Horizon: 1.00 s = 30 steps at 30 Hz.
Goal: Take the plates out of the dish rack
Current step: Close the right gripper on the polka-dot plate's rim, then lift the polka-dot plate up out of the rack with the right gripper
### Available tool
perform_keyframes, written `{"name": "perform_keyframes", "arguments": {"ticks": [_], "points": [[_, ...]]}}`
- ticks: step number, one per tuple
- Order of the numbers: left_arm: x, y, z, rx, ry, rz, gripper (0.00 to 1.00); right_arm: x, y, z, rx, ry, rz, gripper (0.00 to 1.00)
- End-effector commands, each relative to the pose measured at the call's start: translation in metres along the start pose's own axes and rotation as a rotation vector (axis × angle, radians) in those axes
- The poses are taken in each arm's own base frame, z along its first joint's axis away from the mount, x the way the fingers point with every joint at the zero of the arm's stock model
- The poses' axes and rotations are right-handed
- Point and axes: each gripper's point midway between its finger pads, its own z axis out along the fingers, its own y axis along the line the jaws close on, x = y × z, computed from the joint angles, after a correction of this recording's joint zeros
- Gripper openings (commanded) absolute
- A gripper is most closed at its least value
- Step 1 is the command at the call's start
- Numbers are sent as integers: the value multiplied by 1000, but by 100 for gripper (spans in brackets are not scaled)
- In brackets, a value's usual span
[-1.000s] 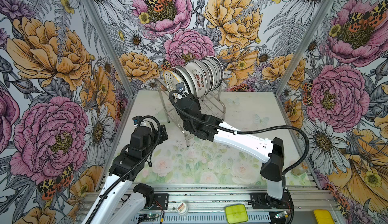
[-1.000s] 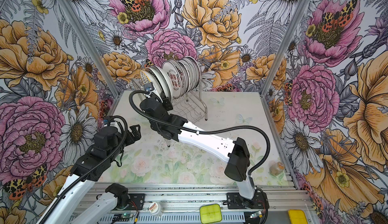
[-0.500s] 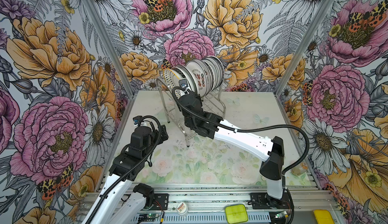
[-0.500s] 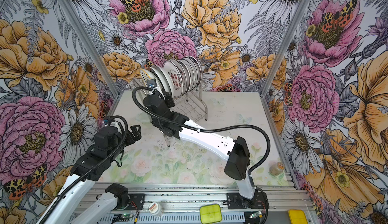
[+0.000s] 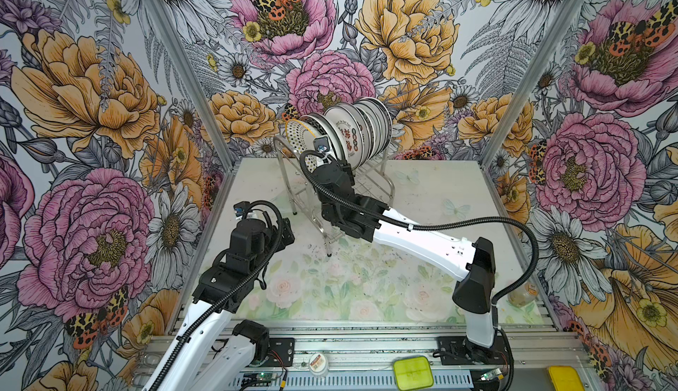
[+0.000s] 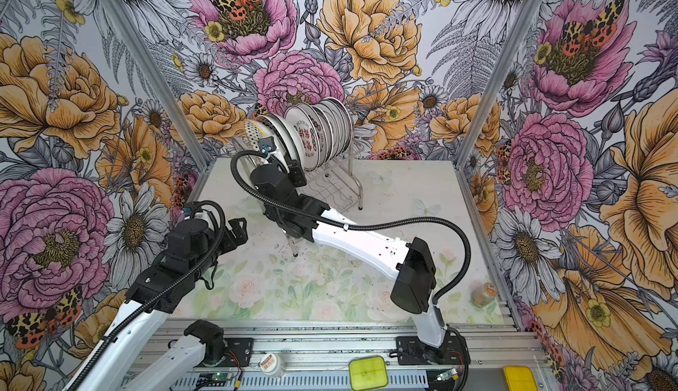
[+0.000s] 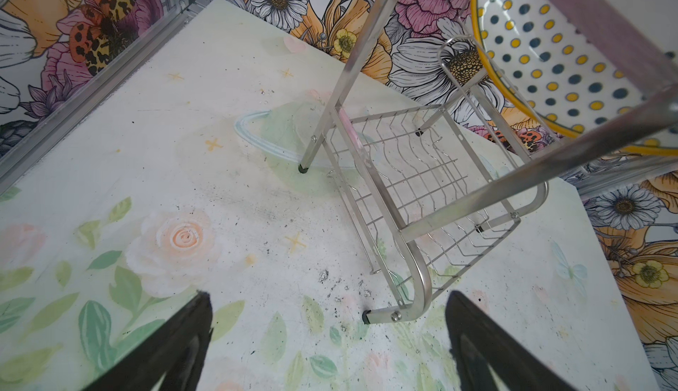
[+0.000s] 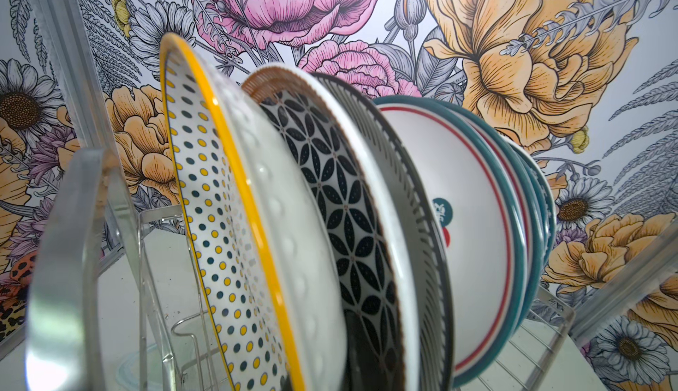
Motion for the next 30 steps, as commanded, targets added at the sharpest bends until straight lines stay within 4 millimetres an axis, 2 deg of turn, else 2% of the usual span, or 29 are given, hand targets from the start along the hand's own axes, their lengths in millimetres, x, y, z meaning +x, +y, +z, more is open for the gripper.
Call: {"name": "perform_keyframes", "arguments": {"ticks": [1,8,25,30], "points": [[-2,-2,0,8,1,-9,99,-9,14,-2,-76,-30,-3,0],[-2,-3,2,16,5,-22,99,-30,11,-16,-75,-85,-3,0],[-6,-1,3,7,-14,-59,99,-69,-21,-35,-36,-203,85,0],[-7,-6,6,24,-8,-70,99,-82,-29,-42,-36,-227,96,0]]}}
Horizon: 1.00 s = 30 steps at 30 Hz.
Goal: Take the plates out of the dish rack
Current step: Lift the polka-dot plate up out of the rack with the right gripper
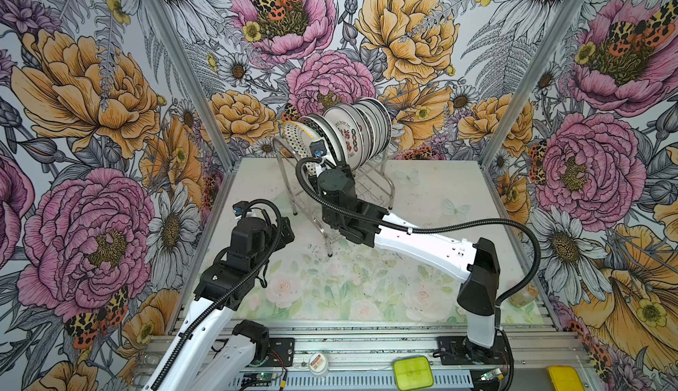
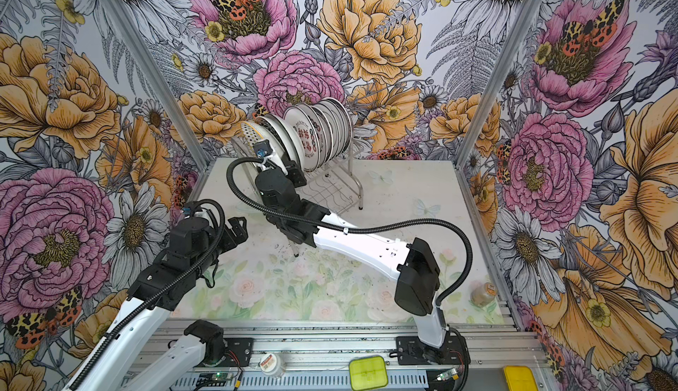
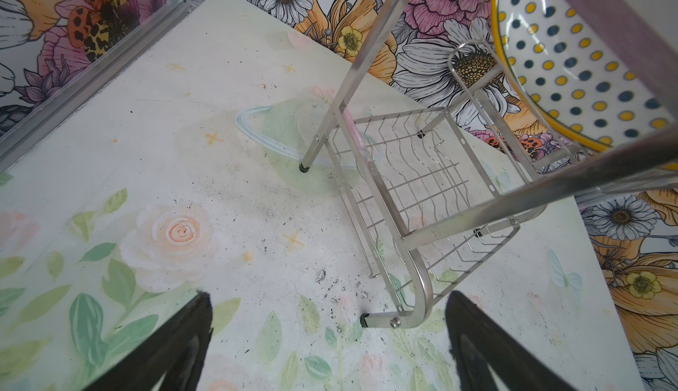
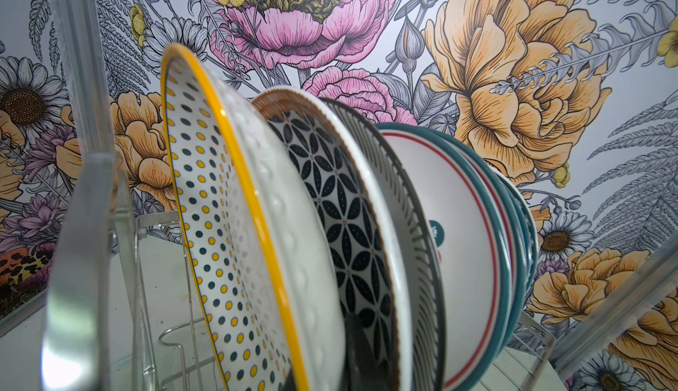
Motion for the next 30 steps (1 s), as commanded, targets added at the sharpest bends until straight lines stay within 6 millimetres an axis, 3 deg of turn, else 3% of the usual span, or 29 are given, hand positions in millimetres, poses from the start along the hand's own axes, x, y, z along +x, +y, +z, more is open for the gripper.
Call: {"name": "perform_keyframes", "arguments": {"ticks": [1,18,30], "points": [[-7,-8,1,32,-13,-28,99,-73,-39,-27,-19,-152,169,0],[-9,-21,5,75,16,-27,99,-97,-64,-42,-1,-220,222,0],[-17,-22,-3,83,-21,-24,99,-102,-68,-46,-4,-254,250,0]]}}
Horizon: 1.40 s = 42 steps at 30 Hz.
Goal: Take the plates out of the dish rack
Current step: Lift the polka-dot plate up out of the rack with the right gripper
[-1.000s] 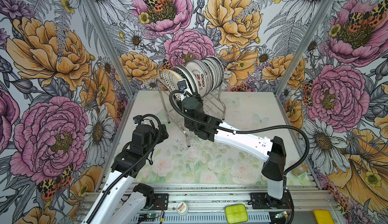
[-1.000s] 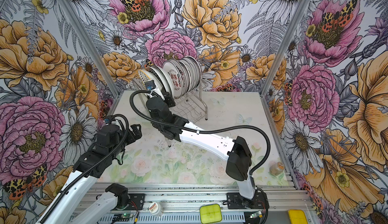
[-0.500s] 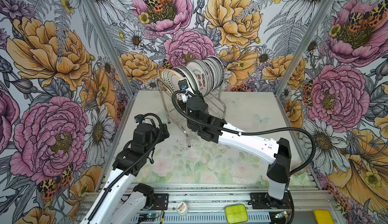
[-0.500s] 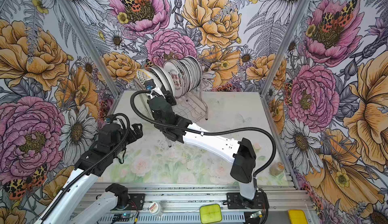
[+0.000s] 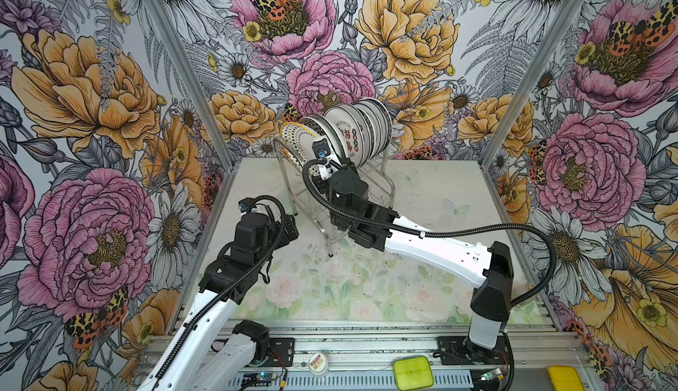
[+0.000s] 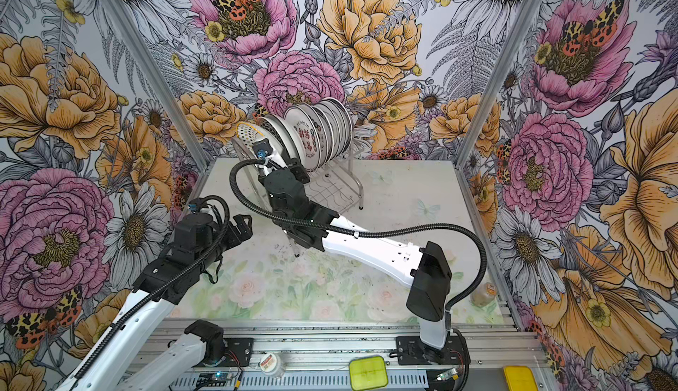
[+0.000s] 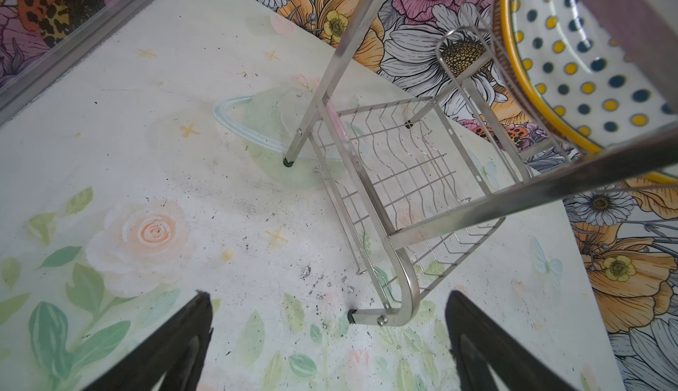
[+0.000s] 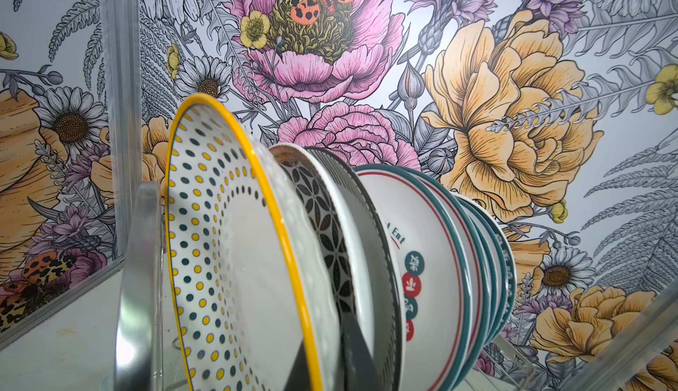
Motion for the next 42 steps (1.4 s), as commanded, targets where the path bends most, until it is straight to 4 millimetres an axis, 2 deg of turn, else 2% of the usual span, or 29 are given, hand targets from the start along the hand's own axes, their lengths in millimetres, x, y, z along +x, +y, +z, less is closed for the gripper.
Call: {"name": "perform_keyframes", "arguments": {"ticks": [1,14,36,42], "points": [[-19,-10,-11,42,-54,-19,99,-80,-58,-25,64,-190,263,0],[-22,-14,-10,47,-50,-19,99,-113,-77,-30,100,-299,290,0],[-23,-15,-9,47,-48,-19,99,-117,-92,-35,227,-423,271,0],[-24,-16,-9,50,-51,-16,99,-122,-105,-38,258,-449,300,0]]}}
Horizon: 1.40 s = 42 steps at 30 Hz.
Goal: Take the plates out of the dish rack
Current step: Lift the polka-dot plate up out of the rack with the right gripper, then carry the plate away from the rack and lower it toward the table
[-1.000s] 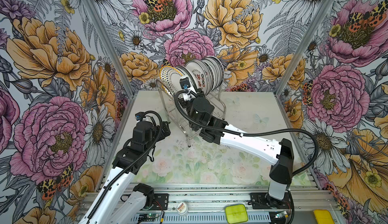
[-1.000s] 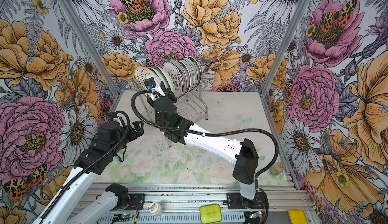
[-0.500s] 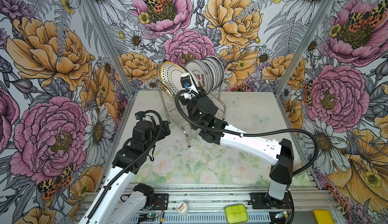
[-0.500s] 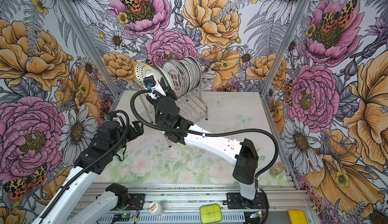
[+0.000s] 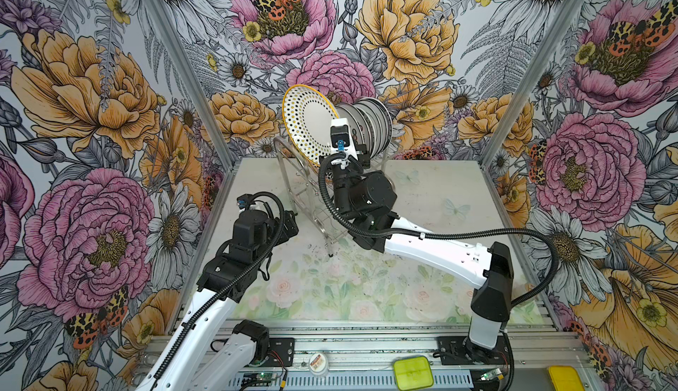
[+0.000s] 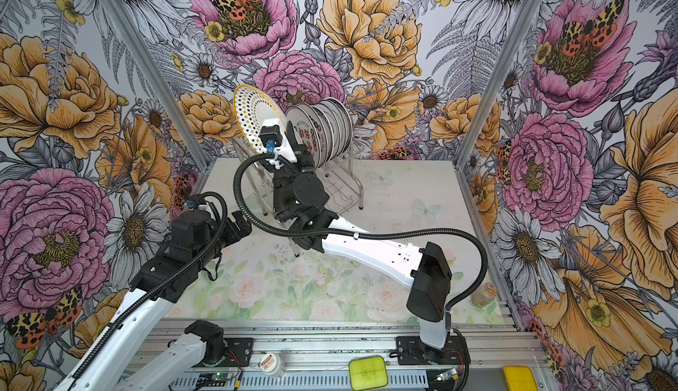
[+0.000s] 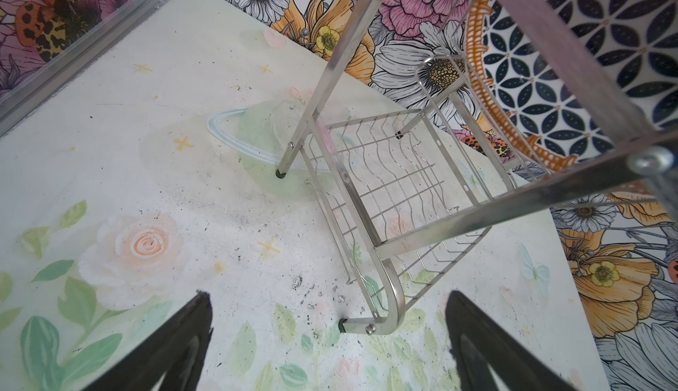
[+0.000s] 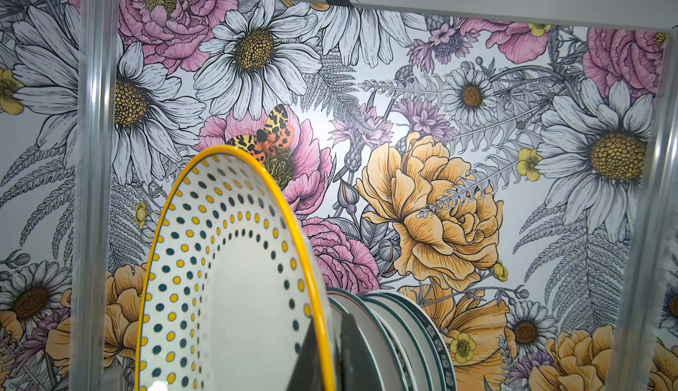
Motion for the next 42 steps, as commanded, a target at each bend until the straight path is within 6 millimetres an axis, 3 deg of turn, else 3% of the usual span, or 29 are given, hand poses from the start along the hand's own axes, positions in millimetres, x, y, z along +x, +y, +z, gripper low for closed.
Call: {"name": "perform_keyframes", "arguments": {"ticks": [1,14,26,32,42], "points": [[-13,-9,-6,36,-31,-11,99,-46,-43,2,92,-126,161,0],[-17,-22,-16,83,-42,5,99,-69,-77,-2,130,-164,251,0],[-13,-51,-24,167,-24,63,99,-78,-120,-27,114,-164,358,0],[-11,-62,-27,175,-38,99,99,-69,-152,-49,123,-136,412,0],[4,-92,-34,244,-9,156,99,-31,-207,-92,169,-52,424,0]]}}
